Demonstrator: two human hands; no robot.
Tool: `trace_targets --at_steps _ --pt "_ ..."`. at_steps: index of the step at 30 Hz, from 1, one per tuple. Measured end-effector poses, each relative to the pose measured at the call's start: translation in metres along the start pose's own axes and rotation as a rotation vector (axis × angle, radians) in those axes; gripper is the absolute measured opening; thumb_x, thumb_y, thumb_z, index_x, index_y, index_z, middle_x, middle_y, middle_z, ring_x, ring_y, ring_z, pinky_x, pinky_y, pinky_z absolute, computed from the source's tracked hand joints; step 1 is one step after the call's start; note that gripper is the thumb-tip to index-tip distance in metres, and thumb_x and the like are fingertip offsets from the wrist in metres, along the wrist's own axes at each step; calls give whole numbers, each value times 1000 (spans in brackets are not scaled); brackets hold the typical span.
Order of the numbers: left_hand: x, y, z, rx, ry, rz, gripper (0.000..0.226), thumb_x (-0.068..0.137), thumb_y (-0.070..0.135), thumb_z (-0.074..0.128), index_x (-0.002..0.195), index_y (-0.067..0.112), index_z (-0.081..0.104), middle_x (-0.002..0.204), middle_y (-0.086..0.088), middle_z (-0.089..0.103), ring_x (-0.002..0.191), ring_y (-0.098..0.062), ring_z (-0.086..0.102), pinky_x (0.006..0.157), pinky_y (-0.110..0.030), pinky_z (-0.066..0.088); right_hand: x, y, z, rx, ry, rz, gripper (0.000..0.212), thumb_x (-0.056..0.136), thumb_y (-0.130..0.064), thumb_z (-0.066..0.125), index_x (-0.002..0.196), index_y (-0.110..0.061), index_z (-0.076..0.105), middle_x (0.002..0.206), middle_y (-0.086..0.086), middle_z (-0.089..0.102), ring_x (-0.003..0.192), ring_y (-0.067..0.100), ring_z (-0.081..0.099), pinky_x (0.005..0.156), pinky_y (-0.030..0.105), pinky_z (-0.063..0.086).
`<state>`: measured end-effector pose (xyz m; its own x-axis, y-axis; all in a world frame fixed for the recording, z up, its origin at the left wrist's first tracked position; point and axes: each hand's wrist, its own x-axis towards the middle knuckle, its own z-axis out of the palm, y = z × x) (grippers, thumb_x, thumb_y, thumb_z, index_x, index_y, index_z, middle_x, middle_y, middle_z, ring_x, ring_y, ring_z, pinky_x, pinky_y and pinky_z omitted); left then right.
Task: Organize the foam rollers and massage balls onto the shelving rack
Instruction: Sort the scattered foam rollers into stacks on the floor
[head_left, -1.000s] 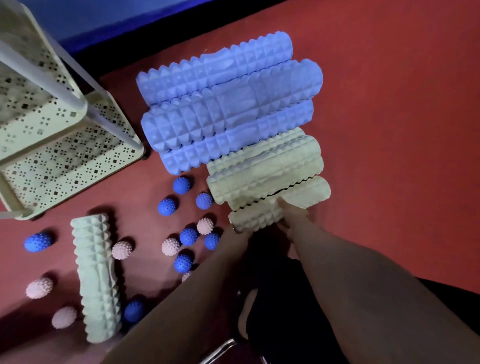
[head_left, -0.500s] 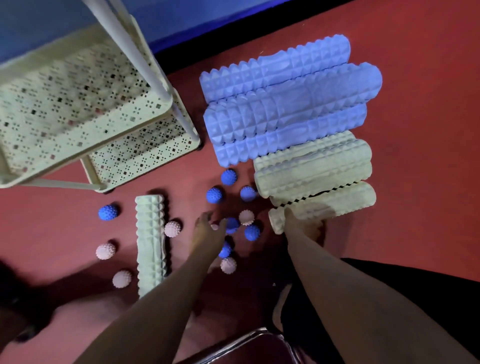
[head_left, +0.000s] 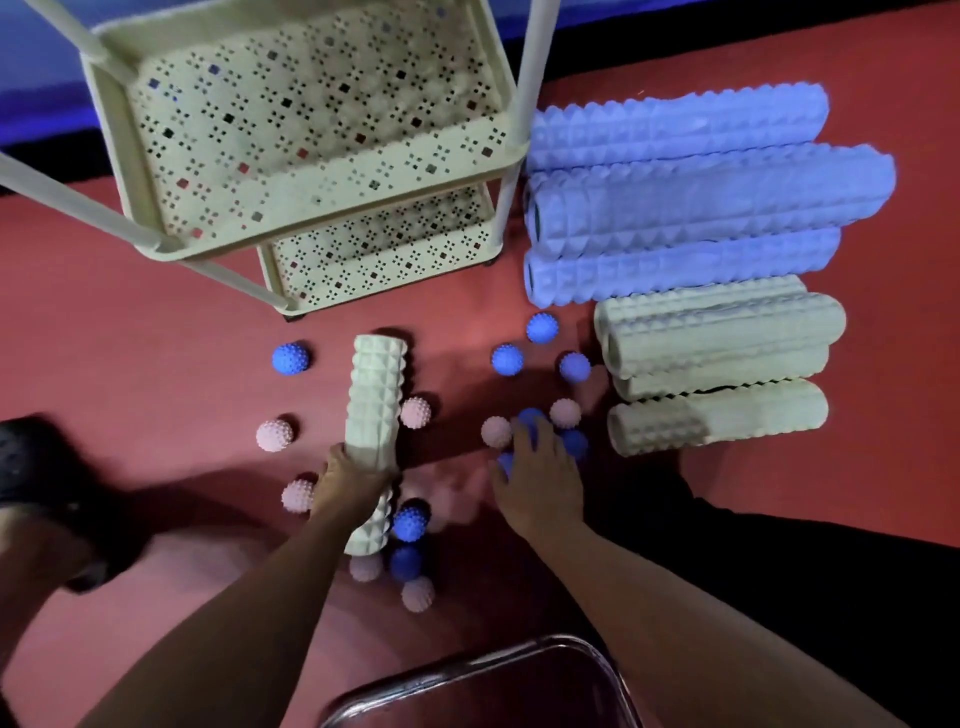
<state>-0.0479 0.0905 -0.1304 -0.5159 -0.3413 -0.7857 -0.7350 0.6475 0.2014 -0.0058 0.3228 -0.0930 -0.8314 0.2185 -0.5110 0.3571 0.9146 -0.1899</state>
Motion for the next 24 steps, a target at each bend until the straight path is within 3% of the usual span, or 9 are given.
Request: trace_targets --at_steps 4,9,14,16,19,21,24 --pt "1 -1 -5 12 -38 13 78 68 40 82 128 7 44 124 -17 60 112 -37 60 85 -37 45 -1 -18 1 -118 26 -209 71 74 -42 75 137 -16 56 138 17 56 119 34 60 89 42 53" --pt "-15 3 -22 50 -20 85 81 71 46 80 133 7 46 130 -18 55 120 -37 55 95 -41 45 6 -26 -16 -211 69 -404 74 72 -41 78 138 -15 58 138 17 58 119 34 61 95 46 52" --pt "-37 10 -67 255 -62 215 86 70 60 77 136 15 44 130 -10 55 117 -33 57 94 -41 48 11 -39 -50 -155 94 -532 79 79 -64 40 139 -15 58 139 13 58 119 32 60 98 45 49" --pt "-50 16 -89 391 -104 325 90 64 65 73 136 20 44 128 -7 55 114 -30 58 92 -38 49 11 -46 -70 -132 68 -622 85 80 -69 34 143 -16 52 144 9 53 126 30 55 105 42 41" --pt "-76 34 -105 549 -135 516 102 48 75 58 134 22 46 119 -3 54 107 -25 62 92 -34 50 16 -49 -100 -158 -64 -799 86 83 -68 52 152 -19 39 153 2 42 141 24 38 119 35 21" --pt "-94 51 -103 579 -149 597 92 53 67 67 134 29 47 117 2 53 102 -22 64 89 -33 52 17 -45 -118 -194 -100 -858 91 74 -64 69 151 -24 38 149 -3 45 138 20 40 120 34 23" --pt "-121 83 -86 595 -169 755 87 59 61 71 136 30 46 123 4 52 110 -21 62 92 -32 51 10 -29 -144 -239 -132 -853 93 65 -65 76 145 -30 43 139 -10 52 129 14 47 112 31 31"
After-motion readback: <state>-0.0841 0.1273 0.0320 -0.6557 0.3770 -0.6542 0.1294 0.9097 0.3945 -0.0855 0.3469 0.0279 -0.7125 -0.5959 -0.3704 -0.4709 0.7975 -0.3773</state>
